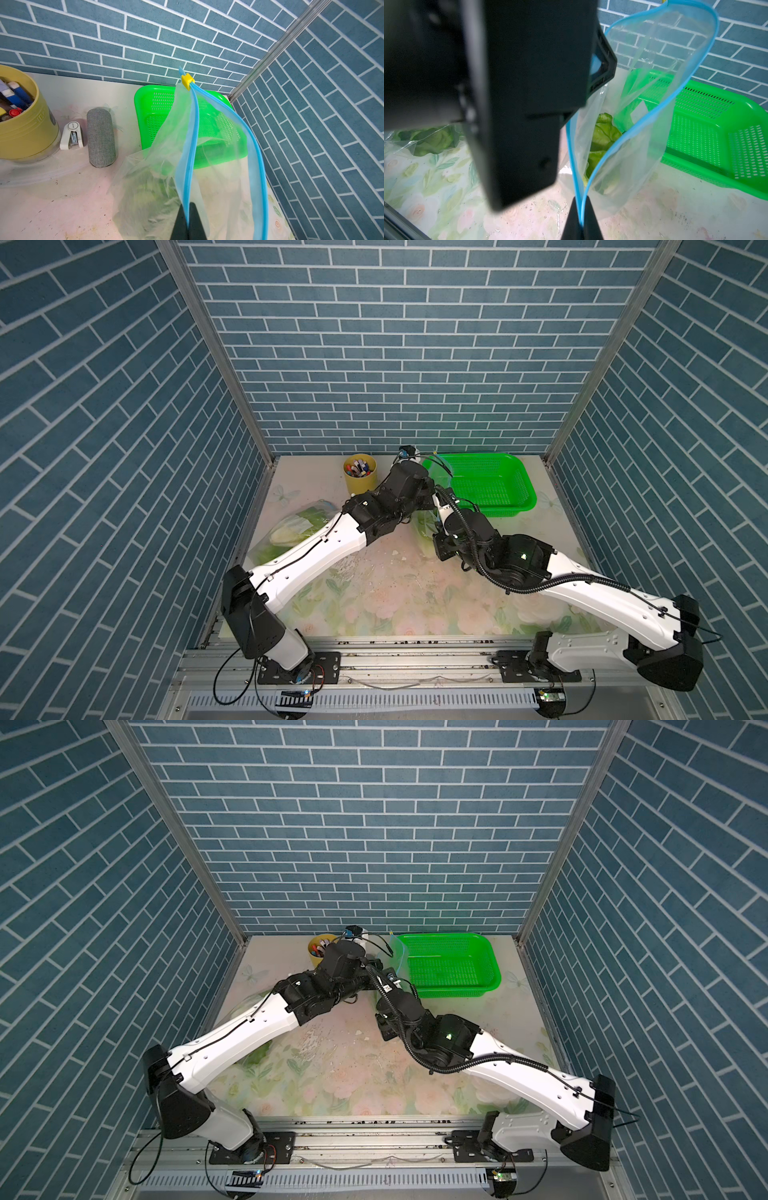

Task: Put the chinese cabbages into a zipper bag and zip it
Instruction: Adjust the zipper food storage bag at the center of the board.

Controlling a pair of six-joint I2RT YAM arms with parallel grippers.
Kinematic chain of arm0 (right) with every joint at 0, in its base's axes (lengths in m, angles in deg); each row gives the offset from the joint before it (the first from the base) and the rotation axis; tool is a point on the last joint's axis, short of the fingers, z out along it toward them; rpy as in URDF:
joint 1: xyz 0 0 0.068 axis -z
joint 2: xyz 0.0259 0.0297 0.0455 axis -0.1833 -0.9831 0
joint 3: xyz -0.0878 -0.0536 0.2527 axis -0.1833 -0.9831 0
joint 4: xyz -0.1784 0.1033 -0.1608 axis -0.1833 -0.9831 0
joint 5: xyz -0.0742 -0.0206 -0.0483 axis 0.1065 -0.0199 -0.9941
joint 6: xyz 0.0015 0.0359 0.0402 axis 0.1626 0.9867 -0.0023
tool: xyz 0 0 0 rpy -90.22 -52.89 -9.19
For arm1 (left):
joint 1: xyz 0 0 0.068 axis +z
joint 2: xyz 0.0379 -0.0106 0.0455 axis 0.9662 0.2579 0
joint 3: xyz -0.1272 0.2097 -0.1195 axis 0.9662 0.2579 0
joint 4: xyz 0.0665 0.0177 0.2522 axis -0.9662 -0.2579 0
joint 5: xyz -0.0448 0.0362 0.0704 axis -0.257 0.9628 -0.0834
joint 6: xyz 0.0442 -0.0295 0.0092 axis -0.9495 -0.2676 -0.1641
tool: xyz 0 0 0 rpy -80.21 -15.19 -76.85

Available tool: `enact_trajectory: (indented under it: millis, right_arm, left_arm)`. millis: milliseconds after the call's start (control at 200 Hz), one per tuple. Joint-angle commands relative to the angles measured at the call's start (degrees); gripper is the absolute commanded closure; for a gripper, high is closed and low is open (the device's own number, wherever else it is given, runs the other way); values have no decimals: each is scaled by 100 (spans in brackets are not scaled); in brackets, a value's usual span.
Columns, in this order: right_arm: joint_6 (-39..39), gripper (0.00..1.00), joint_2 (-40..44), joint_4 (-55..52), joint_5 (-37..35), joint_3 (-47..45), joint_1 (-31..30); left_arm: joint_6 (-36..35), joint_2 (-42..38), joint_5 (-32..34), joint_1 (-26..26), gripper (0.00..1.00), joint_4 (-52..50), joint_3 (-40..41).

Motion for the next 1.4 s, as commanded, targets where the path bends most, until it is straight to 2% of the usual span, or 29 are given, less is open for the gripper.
enact_trajectory:
  millis: [0, 100, 250, 350, 465, 710, 820, 1000, 1100, 1230, 1310, 1395]
  right_arm:
    - [-360, 100, -30, 78, -211, 309, 19]
    - [-697, 100, -9, 89, -166, 407, 49]
    - [-1635, 100, 220, 444, 123, 396, 84]
    - [-2181, 100, 324, 615, 293, 412, 228]
    - [-2717, 100, 277, 563, 980, 625, 558]
    - [-4122, 100, 650, 783, 2633, 443, 1138]
    - [-4277, 100, 854, 892, 3123, 175, 1480]
    - [-4125, 100, 961, 1046, 3130, -336, 1984]
    - [-4057, 100, 1001, 1069, 3116, -534, 2213]
    - [-4010, 100, 1037, 1250, 3227, -698, 2345]
    - [-3987, 100, 1036, 1221, 3254, -728, 2422]
    - [-3949, 100, 1050, 1287, 3290, -769, 2466]
  left_arm:
    - [-24, -134, 207, 17, 100, 66, 69]
    - [-64, -252, 311, 39, 99, 69, 105]
    - [-332, -633, 224, 76, 79, 385, 430]
    - [-596, -1058, 223, 182, 59, 664, 789]
    - [-965, -1665, 53, 469, 52, 938, 1205]
    - [-2064, -3204, -391, 1145, 49, 1255, 2291]
    - [-2206, -3795, -737, 1503, 47, 1304, 2872]
    - [-2688, -4641, -1493, 1667, 47, 2365, 4439]
    - [-2781, -4722, -1899, 1829, 46, 3074, 5182]
    - [-2779, -4477, -2737, 2215, 45, 3636, 5607]
    - [-2823, -4436, -2613, 2288, 42, 4007, 5901]
    - [-2882, -4270, -2755, 2499, 42, 4372, 6103]
